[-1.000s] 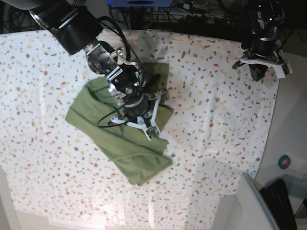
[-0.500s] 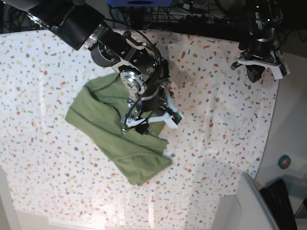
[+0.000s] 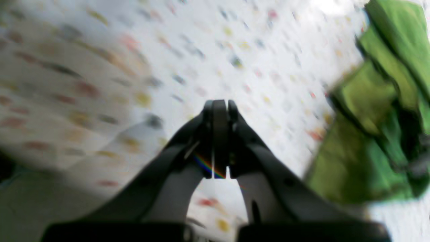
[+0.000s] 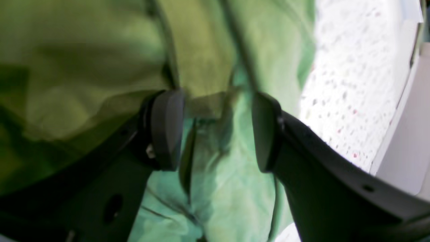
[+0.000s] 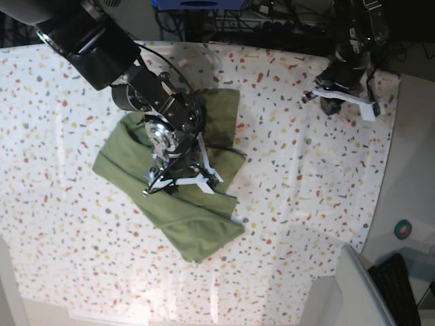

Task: Layout the t-shirt on the table in an organized manner, then fold the t-shirt properly
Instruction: 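Pull the shirt back with the right gripper while the left gripper approaches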

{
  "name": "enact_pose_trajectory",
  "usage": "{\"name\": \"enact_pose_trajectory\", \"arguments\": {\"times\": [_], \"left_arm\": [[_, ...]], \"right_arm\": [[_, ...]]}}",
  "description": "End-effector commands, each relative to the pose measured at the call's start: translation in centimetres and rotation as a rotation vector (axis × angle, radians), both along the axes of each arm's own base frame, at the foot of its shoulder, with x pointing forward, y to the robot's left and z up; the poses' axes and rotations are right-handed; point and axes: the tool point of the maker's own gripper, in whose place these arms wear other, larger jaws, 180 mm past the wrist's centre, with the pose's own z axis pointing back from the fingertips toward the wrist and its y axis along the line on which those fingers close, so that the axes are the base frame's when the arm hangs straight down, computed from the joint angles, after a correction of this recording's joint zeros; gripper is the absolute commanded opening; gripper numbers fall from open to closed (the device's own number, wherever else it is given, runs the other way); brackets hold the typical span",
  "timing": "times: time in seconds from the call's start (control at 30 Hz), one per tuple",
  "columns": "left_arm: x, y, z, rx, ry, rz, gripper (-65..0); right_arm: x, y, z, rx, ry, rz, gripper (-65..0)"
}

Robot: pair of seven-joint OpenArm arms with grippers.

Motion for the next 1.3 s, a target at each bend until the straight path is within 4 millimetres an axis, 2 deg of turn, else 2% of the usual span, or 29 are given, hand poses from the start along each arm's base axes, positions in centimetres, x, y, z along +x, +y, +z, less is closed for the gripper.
{"name": "enact_pose_trajectory", "arguments": {"times": [0.0, 0.1, 0.2, 0.3, 0.4, 0.47, 0.53, 0.6, 0.67, 0.77, 0.93, 1.0, 1.03, 1.13, 1.2, 1.27], "left_arm": [[1.5, -1.3, 1.1, -0.007, -0.056, -0.04, -65.0], [2.8, -4.7, 1.3, -0.049, -0.079, -0.122, -65.0], [4.2, -7.4, 0.7, -0.088, -0.08, -0.181, -65.0], [5.4, -10.7, -1.4, -0.134, -0.041, -0.251, -65.0], [6.2, -12.4, -3.5, -0.157, 0.006, -0.286, -65.0], [6.7, -12.7, -4.3, -0.154, 0.001, -0.283, -65.0], [6.8, -12.7, -4.8, -0.146, -0.012, -0.274, -65.0], [6.7, -12.8, -5.2, -0.139, -0.018, -0.273, -65.0], [6.3, -12.3, -5.9, -0.13, -0.002, -0.27, -65.0], [5.7, -12.0, -6.7, -0.126, 0.023, -0.266, -65.0], [5.6, -11.9, -6.9, -0.122, 0.03, -0.272, -65.0], [5.6, -11.7, -6.9, -0.121, 0.03, -0.267, -65.0], [5.6, -11.7, -6.9, -0.121, 0.03, -0.267, -65.0], [5.2, -11.6, -7.0, -0.12, 0.034, -0.267, -65.0], [5.0, -11.6, -6.9, -0.12, 0.031, -0.267, -65.0], [4.9, -11.7, -6.8, -0.121, 0.031, -0.267, -65.0]], "right_arm": [[1.5, 1.1, 1.8, 0.028, -0.062, 0.014, -35.6], [1.1, 1.5, 2.0, 0.042, -0.064, 0.017, -35.6], [1.1, 1.1, 1.4, 0.027, -0.05, 0.013, -35.7], [1.6, 0.7, 1.3, 0.012, -0.051, 0.011, -35.9], [1.8, 0.7, 1.5, 0.013, -0.056, 0.012, -35.9], [2.1, 0.7, 1.8, 0.012, -0.063, 0.012, -36.2], [2.2, 1.4, 1.8, 0.023, -0.059, 0.014, -41.0], [2.4, 1.9, 1.8, 0.024, -0.053, 0.014, -51.3], [2.5, 1.9, 1.2, 0.01, -0.036, 0.011, -65.0], [2.9, 3.1, 1.2, 0.022, -0.037, 0.028, -65.0], [3.9, 3.1, 2.0, 0.02, -0.059, 0.03, -65.0], [4.9, 2.9, 3.2, 0.022, -0.092, 0.027, -65.0], [5.6, 2.6, 3.9, 0.04, -0.107, 0.005, -65.0], [7.6, -2.2, 5.0, 0.088, -0.129, -0.154, -65.0], [8.3, -4.7, 5.8, 0.123, -0.147, -0.238, -65.0], [9.2, -6.8, 7.5, 0.143, -0.196, -0.29, -65.0]]}}
